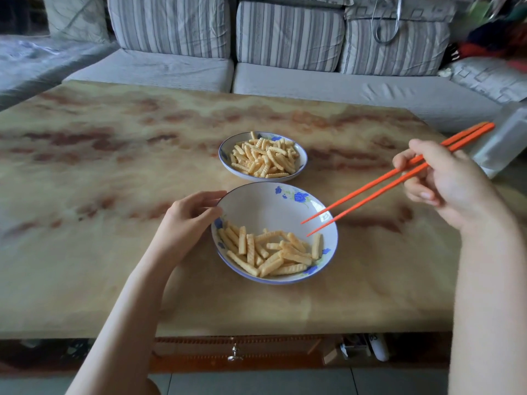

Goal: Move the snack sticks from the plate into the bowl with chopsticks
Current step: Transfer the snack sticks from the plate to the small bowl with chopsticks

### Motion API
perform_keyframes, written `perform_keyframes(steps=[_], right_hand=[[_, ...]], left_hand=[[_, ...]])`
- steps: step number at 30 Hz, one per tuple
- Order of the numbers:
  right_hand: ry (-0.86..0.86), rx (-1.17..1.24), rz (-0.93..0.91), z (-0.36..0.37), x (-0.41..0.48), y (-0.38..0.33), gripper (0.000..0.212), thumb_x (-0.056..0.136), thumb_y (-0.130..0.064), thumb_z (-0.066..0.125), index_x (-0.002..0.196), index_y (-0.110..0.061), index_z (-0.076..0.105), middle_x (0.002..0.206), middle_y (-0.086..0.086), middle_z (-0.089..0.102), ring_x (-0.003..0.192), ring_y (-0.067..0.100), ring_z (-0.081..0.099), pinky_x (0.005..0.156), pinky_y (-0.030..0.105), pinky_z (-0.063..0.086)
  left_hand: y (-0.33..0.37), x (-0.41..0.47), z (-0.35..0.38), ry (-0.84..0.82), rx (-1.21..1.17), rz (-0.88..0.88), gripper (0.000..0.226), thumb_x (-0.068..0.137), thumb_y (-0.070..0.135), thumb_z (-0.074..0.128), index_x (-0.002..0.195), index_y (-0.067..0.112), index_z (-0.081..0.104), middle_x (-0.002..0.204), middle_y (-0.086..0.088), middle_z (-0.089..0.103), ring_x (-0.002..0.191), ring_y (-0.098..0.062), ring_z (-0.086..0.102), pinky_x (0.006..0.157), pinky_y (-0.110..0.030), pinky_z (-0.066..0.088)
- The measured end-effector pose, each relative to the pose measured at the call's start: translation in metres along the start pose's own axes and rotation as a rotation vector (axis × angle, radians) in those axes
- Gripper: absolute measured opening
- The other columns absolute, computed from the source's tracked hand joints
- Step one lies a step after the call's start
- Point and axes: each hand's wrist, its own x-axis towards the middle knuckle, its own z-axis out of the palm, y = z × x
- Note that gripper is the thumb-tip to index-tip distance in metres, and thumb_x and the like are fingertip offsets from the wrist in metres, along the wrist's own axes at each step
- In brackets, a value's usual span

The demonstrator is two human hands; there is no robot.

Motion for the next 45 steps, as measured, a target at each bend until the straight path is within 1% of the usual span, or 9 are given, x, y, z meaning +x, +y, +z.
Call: perform_keyframes(steps=[3,8,13,18,24,28,32,39,45], right_hand=[[-0.018,-0.014,0.020,-0.005,-0.001,-0.002,0.046,0.101,-0.023,0.037,0.061,-0.007,0.054,0.037,0.008,0.024,0.026,0.010,0.016,0.037,0.019,0.010],[-0.021,-0.020,0.027,-0.009,-0.003,-0.002,0.049,0.100,-0.021,0.038,0.057,-0.010,0.057,0.071,0.030,0.037,0.027,0.009,0.015,0.037,0.018,0.009],[-0.025,-0.075,0.078,-0.010,-0.002,0.000,0.041,0.101,-0.021,0.035,0.069,0.000,0.049,0.035,0.005,0.023,0.025,0.006,0.015,0.035,0.016,0.010],[-0.080,-0.036,0.166,0.004,0.000,0.010,0.041,0.101,-0.022,0.033,0.069,-0.001,0.049,0.032,0.002,0.026,0.026,0.008,0.016,0.035,0.016,0.011],[-0.071,0.013,0.135,0.010,0.002,0.016,0.046,0.100,-0.023,0.035,0.058,-0.010,0.050,0.080,0.019,0.038,0.028,0.011,0.022,0.034,0.014,0.015],[-0.058,0.029,0.112,0.012,0.003,0.015,0.049,0.100,-0.023,0.036,0.054,-0.013,0.052,0.089,0.022,0.041,0.029,0.012,0.023,0.035,0.015,0.014],[-0.029,0.032,0.094,0.011,0.004,0.015,0.042,0.100,-0.021,0.036,0.061,-0.008,0.047,0.082,0.019,0.039,0.028,0.012,0.024,0.034,0.014,0.016],[0.128,0.244,0.033,0.020,0.002,0.004,0.036,0.100,-0.016,0.035,0.065,-0.010,0.042,0.060,-0.001,0.052,0.029,0.009,0.029,0.035,0.014,0.018],[0.373,0.512,-0.031,0.053,0.010,0.009,0.035,0.099,-0.014,0.036,0.065,-0.011,0.044,0.051,-0.006,0.054,0.030,0.010,0.033,0.036,0.016,0.019]], left_hand=[[-0.001,0.000,0.000,-0.006,-0.007,-0.002,0.033,0.086,0.010,0.064,0.101,0.039,0.068,0.095,0.015,0.069,0.075,0.011,0.062,0.081,-0.019,0.050],[0.002,-0.001,0.000,-0.016,-0.020,-0.020,0.029,0.074,0.027,0.061,0.097,0.044,0.067,0.095,0.017,0.069,0.076,0.011,0.063,0.083,-0.021,0.051],[0.002,-0.001,0.001,-0.016,-0.017,-0.036,0.034,0.069,0.031,0.058,0.099,0.043,0.068,0.096,0.014,0.070,0.083,0.002,0.065,0.087,-0.025,0.053],[0.002,-0.001,0.000,-0.020,-0.008,-0.038,0.039,0.069,0.031,0.057,0.105,0.037,0.069,0.099,0.011,0.070,0.088,-0.005,0.067,0.088,-0.028,0.053],[0.004,-0.001,0.000,-0.020,-0.047,-0.034,0.030,0.072,0.028,0.061,0.096,0.043,0.067,0.093,0.016,0.070,0.075,0.011,0.063,0.081,-0.019,0.051],[0.001,0.000,0.000,-0.016,-0.034,-0.023,0.030,0.082,0.017,0.065,0.096,0.044,0.067,0.094,0.014,0.070,0.077,0.009,0.064,0.083,-0.020,0.052],[0.002,-0.002,-0.001,-0.022,-0.047,-0.041,0.032,0.070,0.029,0.059,0.096,0.045,0.068,0.095,0.014,0.072,0.082,0.000,0.066,0.087,-0.026,0.052],[-0.001,-0.001,-0.001,-0.014,-0.014,-0.012,0.036,0.086,0.011,0.064,0.094,0.045,0.066,0.093,0.015,0.070,0.074,0.011,0.062,0.077,-0.016,0.050],[0.000,-0.002,-0.001,-0.017,-0.034,-0.046,0.031,0.069,0.031,0.058,0.088,0.052,0.069,0.090,0.017,0.072,0.083,0.002,0.065,0.083,-0.023,0.051]])
